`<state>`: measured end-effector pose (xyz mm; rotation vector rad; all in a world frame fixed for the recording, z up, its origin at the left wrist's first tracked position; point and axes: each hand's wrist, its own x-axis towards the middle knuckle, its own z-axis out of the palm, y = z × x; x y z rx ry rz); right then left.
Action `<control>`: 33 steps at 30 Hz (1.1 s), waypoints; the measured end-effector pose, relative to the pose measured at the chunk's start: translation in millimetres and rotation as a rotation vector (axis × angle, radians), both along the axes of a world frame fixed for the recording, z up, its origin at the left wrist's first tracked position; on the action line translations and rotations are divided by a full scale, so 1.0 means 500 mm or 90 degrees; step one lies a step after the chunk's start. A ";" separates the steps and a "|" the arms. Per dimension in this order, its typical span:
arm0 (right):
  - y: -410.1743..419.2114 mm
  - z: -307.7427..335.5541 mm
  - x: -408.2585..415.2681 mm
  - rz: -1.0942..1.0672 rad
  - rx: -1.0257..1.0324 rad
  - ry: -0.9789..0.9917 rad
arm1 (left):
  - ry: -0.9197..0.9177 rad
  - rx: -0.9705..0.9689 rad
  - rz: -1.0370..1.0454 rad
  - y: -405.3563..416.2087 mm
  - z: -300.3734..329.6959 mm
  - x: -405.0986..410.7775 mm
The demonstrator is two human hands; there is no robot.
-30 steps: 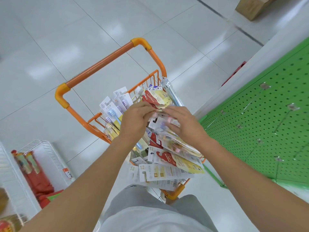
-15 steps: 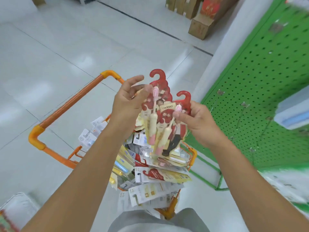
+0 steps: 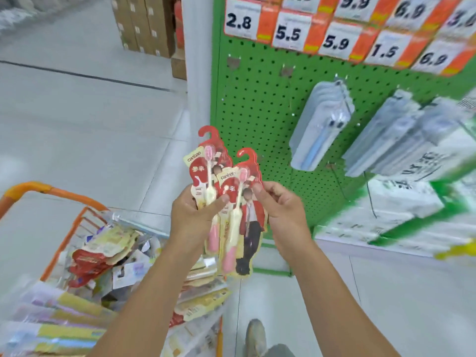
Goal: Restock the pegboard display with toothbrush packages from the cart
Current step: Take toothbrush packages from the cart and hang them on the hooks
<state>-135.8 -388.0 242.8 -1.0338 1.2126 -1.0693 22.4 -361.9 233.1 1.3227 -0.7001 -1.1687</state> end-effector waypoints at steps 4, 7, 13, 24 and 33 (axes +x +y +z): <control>-0.015 -0.011 -0.092 0.034 -0.043 0.014 | -0.020 -0.020 -0.038 -0.019 0.008 -0.056; -0.047 0.006 -0.143 0.002 -0.119 -0.020 | -0.052 -0.028 -0.015 -0.036 0.015 -0.086; -0.140 0.046 -0.172 0.011 -0.194 0.010 | -0.219 -0.014 0.076 -0.067 0.034 -0.093; -0.219 0.029 -0.144 0.009 -0.153 0.026 | -0.180 -0.008 0.028 -0.070 0.060 -0.109; -0.366 0.018 -0.076 -0.165 -0.063 0.082 | -0.204 -0.013 -0.081 -0.104 0.051 -0.129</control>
